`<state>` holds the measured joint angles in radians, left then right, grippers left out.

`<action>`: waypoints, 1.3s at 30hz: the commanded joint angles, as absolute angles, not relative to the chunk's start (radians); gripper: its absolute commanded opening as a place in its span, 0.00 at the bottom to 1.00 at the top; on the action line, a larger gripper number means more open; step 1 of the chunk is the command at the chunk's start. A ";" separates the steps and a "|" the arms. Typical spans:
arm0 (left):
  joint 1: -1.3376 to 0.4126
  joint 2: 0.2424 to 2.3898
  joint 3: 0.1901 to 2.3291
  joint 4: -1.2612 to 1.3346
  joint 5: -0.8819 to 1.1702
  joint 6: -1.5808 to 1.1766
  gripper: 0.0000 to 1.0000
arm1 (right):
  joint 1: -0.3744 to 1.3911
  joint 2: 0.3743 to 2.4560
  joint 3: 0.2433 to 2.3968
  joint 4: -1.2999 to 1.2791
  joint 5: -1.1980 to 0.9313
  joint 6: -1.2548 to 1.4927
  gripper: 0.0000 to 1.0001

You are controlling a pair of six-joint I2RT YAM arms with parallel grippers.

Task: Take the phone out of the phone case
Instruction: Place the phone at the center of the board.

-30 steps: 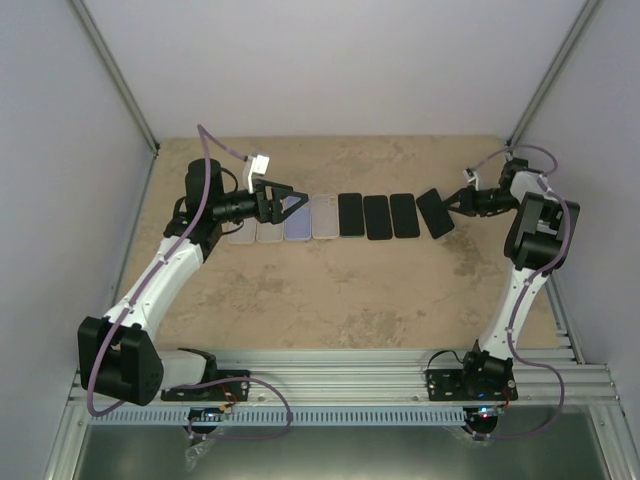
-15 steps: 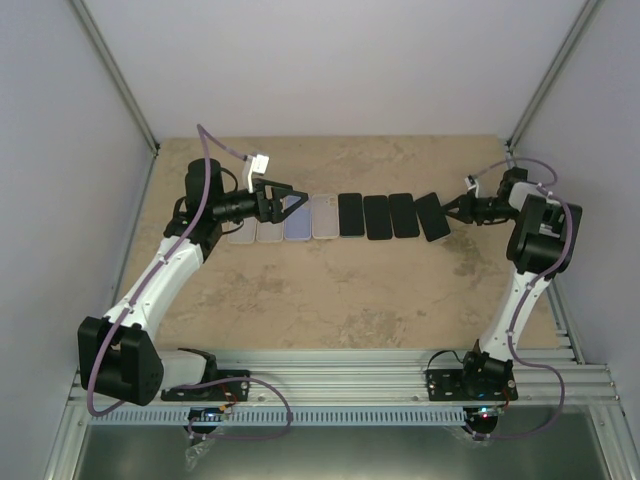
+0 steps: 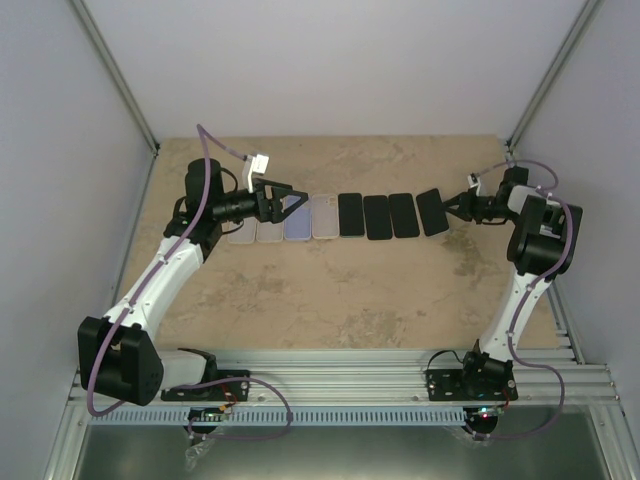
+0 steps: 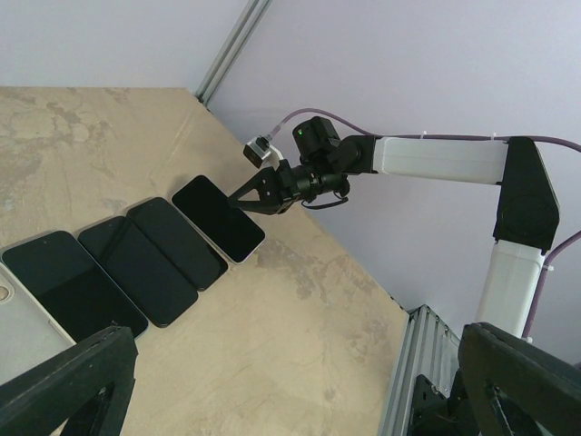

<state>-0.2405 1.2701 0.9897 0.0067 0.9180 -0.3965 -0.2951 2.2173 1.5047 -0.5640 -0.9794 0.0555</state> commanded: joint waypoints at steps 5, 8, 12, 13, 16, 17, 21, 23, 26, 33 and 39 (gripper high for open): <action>-0.244 1.268 0.990 0.038 0.921 -0.397 0.99 | -0.298 2.222 1.501 -0.529 -0.970 0.051 0.11; -0.244 1.268 0.991 0.037 0.922 -0.397 0.99 | -0.298 2.221 1.491 -0.511 -0.971 0.064 0.13; -0.244 1.266 0.990 0.031 0.920 -0.395 0.99 | -0.299 2.215 1.470 -0.484 -0.971 0.089 0.14; -0.244 1.266 0.990 0.031 0.920 -0.394 1.00 | -0.298 2.214 1.467 -0.481 -0.972 0.091 0.15; -0.244 1.265 0.989 0.032 0.920 -0.394 1.00 | -0.296 2.211 1.452 -0.478 -0.978 0.092 0.17; -0.244 1.265 0.989 0.033 0.919 -0.395 0.99 | -0.297 2.207 1.446 -0.475 -0.978 0.093 0.17; -0.244 1.266 0.991 0.034 0.919 -0.394 0.99 | -0.297 2.189 1.429 -0.473 -0.977 0.091 0.23; -0.244 1.266 0.992 0.031 0.916 -0.395 0.99 | -0.296 2.178 1.425 -0.473 -0.976 0.090 0.30; -0.244 1.267 0.996 0.024 0.912 -0.391 0.99 | -0.296 2.166 1.434 -0.483 -0.964 0.080 0.46; -0.244 1.260 1.014 -0.038 0.883 -0.349 0.99 | -0.298 2.126 1.491 -0.529 -0.912 0.033 0.73; -0.242 1.262 1.047 -0.127 0.822 -0.306 0.99 | -0.305 2.083 1.558 -0.597 -0.894 -0.046 0.98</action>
<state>-0.2405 1.2701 0.9970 -0.0551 0.8688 -0.3565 -0.2955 2.1445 1.4986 -0.5426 -0.9142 0.0284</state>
